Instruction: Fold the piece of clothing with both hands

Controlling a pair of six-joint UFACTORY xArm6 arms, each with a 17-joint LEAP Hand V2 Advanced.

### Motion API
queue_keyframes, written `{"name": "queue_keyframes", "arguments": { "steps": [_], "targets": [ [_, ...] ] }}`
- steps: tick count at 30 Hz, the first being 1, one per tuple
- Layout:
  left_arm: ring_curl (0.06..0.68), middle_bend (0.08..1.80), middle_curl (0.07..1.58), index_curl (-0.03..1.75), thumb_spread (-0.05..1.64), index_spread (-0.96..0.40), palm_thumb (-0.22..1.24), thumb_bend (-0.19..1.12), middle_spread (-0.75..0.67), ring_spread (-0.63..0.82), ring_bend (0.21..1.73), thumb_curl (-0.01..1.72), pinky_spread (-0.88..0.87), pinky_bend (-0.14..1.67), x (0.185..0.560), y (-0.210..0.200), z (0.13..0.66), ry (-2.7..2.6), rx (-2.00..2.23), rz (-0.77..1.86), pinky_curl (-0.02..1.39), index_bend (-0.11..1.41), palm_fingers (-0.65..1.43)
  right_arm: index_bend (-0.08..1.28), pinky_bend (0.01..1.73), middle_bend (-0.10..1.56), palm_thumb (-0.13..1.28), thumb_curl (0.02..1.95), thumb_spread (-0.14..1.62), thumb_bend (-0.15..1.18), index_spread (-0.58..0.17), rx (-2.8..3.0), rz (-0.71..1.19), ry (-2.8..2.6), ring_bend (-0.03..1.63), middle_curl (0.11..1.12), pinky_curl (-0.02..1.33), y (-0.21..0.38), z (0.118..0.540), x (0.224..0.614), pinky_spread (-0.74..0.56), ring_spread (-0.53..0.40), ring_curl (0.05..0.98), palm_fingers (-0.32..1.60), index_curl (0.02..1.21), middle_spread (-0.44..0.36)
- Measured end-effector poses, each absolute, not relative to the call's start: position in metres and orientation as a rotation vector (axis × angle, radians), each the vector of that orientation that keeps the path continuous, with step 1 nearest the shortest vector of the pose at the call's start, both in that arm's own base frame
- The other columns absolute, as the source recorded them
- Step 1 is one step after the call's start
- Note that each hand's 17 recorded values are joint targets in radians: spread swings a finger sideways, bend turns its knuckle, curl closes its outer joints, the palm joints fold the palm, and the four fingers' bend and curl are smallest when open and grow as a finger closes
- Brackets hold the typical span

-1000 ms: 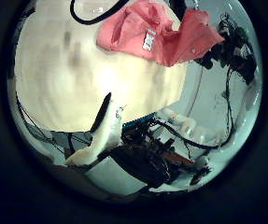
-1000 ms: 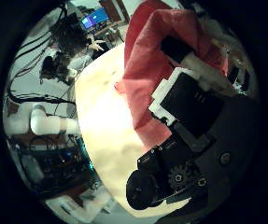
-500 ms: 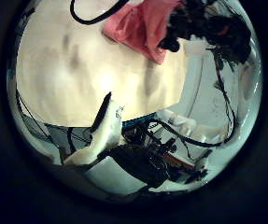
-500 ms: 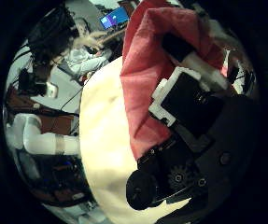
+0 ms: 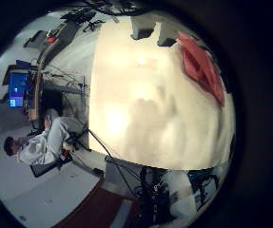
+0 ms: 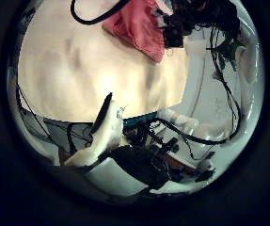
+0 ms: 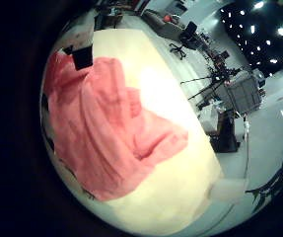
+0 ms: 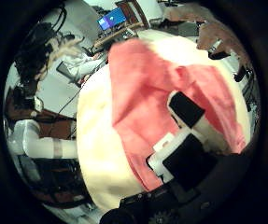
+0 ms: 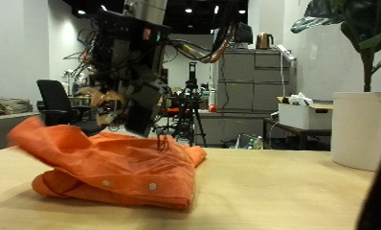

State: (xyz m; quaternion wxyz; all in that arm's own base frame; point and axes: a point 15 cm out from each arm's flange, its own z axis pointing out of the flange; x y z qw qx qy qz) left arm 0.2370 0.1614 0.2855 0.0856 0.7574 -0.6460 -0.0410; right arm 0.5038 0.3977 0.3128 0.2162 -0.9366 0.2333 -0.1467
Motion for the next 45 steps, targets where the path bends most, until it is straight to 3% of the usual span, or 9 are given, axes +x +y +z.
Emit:
{"name": "queue_keyframes", "arguments": {
  "steps": [9,14,18,22,28,38,42,44,45],
  "targets": [
    [0.216,0.18,0.3,0.34,1.25,0.09,0.42,-0.01,0.2,0.46,0.45,0.27,0.43,0.23,0.237,0.145,0.291,-1.952,2.228,-0.122,0.32,0.17,0.1,0.33,1.01,0.63,0.91,0.64,1.14,-0.01,-0.454,-2.411,-0.545,0.82,1.0,0.41,0.55,0.304,0.43,0.53,-0.03,-0.232,0.376,0.26,0.42,-0.181],
    [0.214,0.18,0.3,0.35,1.24,0.09,0.42,-0.01,0.2,0.46,0.45,0.27,0.43,0.23,0.237,0.129,0.302,-1.978,2.194,-0.139,0.32,0.18,0.1,0.28,1.03,0.56,0.85,0.62,1.13,-0.04,-0.438,-2.489,-0.439,0.937,0.9,0.39,0.55,0.254,0.444,0.494,0.16,-0.14,0.341,0.15,0.41,-0.13],
    [0.214,0.18,0.3,0.35,1.24,0.08,0.42,-0.01,0.19,0.45,0.45,0.27,0.43,0.23,0.244,0.11,0.317,-2.034,2.143,-0.156,0.32,0.18,0.11,0.29,0.94,0.53,0.77,0.58,1.13,-0.04,-0.429,-2.522,-0.337,1.145,0.81,0.37,0.5,0.183,0.454,0.46,0.31,-0.047,0.295,0.1,0.4,-0.079],
    [0.217,0.18,0.3,0.35,1.24,0.07,0.41,-0.02,0.18,0.44,0.46,0.27,0.44,0.22,0.244,0.091,0.334,-2.065,2.095,-0.172,0.32,0.19,0.12,0.24,0.85,0.49,0.55,0.49,1.14,-0.06,-0.401,-2.479,-0.3,1.367,0.75,0.36,0.45,0.114,0.475,0.419,0.4,0.053,0.269,0.05,0.38,-0.021],
    [0.214,0.18,0.3,0.36,1.23,0.06,0.38,-0.02,0.17,0.43,0.45,0.27,0.44,0.21,0.255,0.054,0.34,-2.123,2.029,-0.202,0.32,0.18,0.13,0.19,0.73,0.44,0.45,0.42,1.17,-0.03,-0.379,-2.421,-0.206,1.622,0.67,0.34,0.38,0.044,0.443,0.371,0.41,0.125,0.236,0.02,0.37,0.018],
    [0.212,0.18,0.3,0.35,1.22,0.09,0.37,-0.02,0.2,0.45,0.44,0.27,0.44,0.22,0.285,-0.005,0.3,-2.184,1.928,-0.268,0.32,0.17,0.1,0.18,0.59,0.35,0.48,0.36,1.21,-0.02,-0.369,-2.404,0.007,1.854,0.56,0.32,0.31,0.003,0.339,0.306,0.36,0.152,0.207,0.07,0.35,0.035],
    [0.211,0.19,0.29,0.35,1.22,0.11,0.36,-0.02,0.28,0.49,0.44,0.27,0.46,0.22,0.312,-0.029,0.266,-2.213,1.892,-0.297,0.32,0.17,0.06,0.17,0.55,0.33,0.5,0.35,1.22,-0.01,-0.362,-2.368,-0.001,1.892,0.54,0.32,0.3,-0.007,0.331,0.307,0.35,0.158,0.205,0.09,0.34,0.031],
    [0.215,0.17,0.29,0.34,1.22,0.11,0.35,-0.02,0.25,0.49,0.43,0.27,0.47,0.24,0.327,-0.03,0.244,-2.216,1.885,-0.328,0.33,0.17,0.0,0.17,0.54,0.31,0.5,0.34,1.23,-0.01,-0.361,-2.349,-0.009,1.911,0.52,0.32,0.29,-0.01,0.333,0.307,0.34,0.163,0.204,0.1,0.33,0.027],
    [0.21,0.14,0.28,0.35,1.22,0.12,0.34,-0.02,0.31,0.5,0.42,0.27,0.48,0.25,0.333,-0.03,0.236,-2.214,1.888,-0.337,0.33,0.19,-0.03,0.17,0.53,0.31,0.51,0.34,1.23,-0.01,-0.362,-2.345,-0.012,1.915,0.51,0.32,0.29,-0.01,0.333,0.307,0.34,0.162,0.202,0.1,0.33,0.033]
  ]
}}
